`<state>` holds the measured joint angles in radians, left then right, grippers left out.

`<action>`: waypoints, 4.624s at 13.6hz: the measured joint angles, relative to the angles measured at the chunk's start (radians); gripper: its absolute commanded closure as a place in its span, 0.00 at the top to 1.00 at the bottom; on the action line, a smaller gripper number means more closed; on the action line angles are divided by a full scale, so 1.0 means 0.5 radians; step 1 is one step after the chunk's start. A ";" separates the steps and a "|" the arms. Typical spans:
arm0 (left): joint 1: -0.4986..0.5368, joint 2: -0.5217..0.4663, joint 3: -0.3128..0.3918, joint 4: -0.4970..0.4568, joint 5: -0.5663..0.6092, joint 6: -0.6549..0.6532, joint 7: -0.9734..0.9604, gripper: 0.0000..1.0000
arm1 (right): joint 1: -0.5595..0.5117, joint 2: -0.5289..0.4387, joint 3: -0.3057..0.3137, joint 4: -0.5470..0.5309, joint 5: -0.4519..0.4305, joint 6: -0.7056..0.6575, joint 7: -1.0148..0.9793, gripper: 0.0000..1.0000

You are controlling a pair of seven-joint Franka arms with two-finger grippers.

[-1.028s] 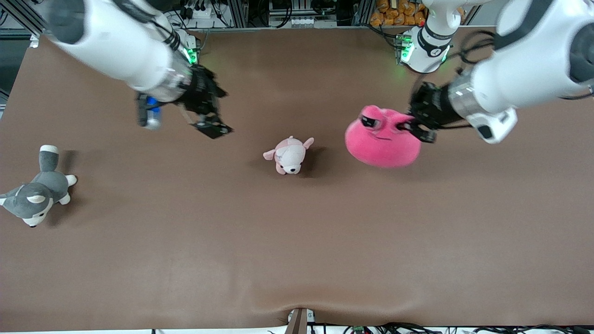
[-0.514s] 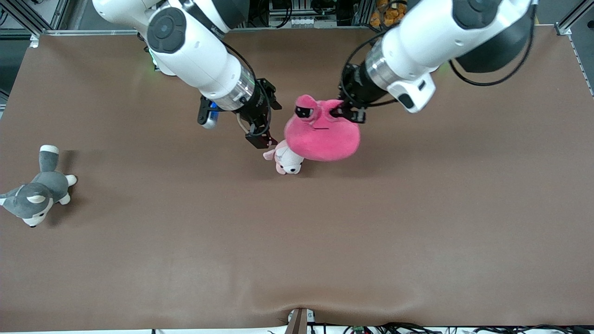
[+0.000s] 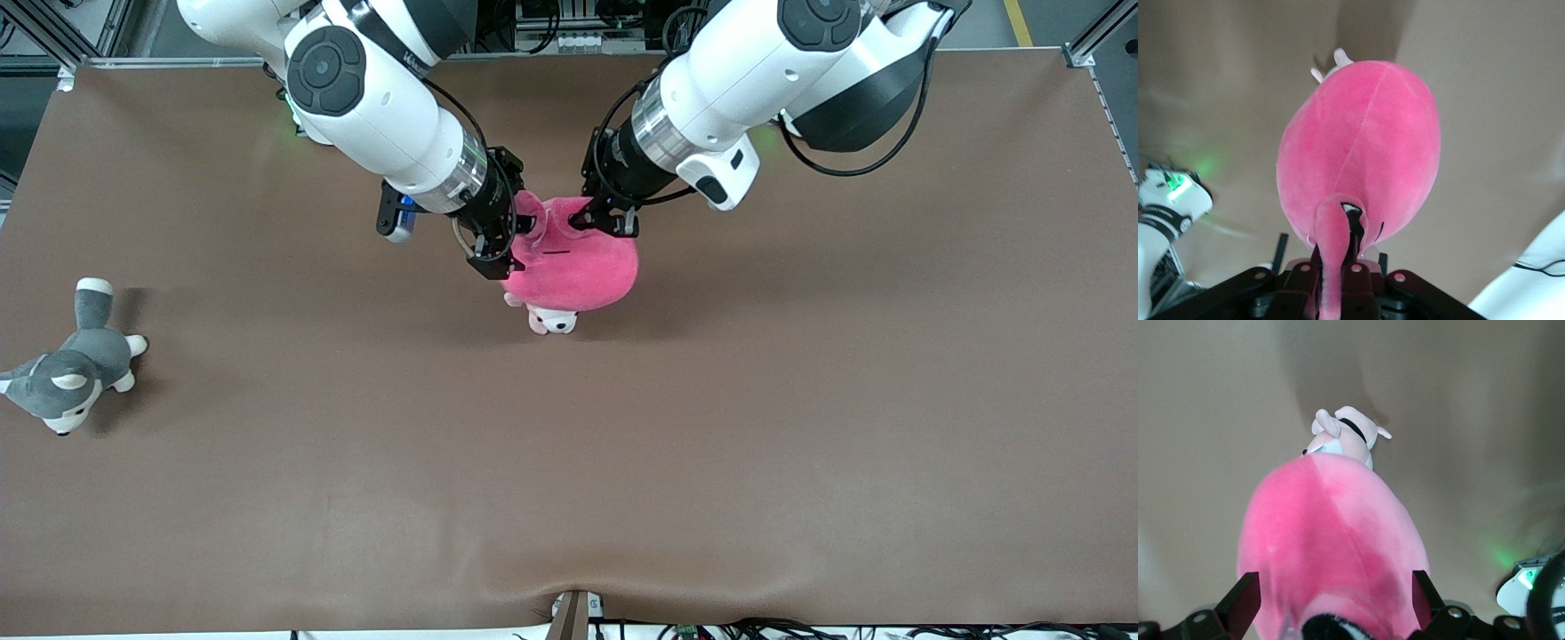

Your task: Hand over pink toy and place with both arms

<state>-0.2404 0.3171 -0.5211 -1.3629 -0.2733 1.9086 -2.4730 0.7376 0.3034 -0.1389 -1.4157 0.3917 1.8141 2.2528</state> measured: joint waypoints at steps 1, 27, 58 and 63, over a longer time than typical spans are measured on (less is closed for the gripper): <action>0.000 0.005 0.000 0.000 0.000 0.034 -0.015 0.00 | 0.000 0.000 0.000 0.004 -0.001 0.000 0.002 0.03; 0.718 -0.174 0.026 0.078 0.215 -0.584 1.297 1.00 | -1.368 0.122 -0.069 -0.222 -0.027 -0.526 -1.708 0.00; 1.303 -0.286 0.016 0.072 0.765 -1.001 3.452 1.00 | -1.543 -0.168 0.179 0.764 -0.532 -1.516 -4.166 1.00; 1.302 -0.367 0.018 0.073 0.771 -1.038 3.747 1.00 | -1.464 -0.208 0.183 0.590 -0.684 -1.365 -4.570 1.00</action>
<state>0.4107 0.1337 -0.5122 -1.3266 0.1121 1.3898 -0.5992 0.0057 0.1995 -0.0473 -1.1206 0.0496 1.1316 -0.0320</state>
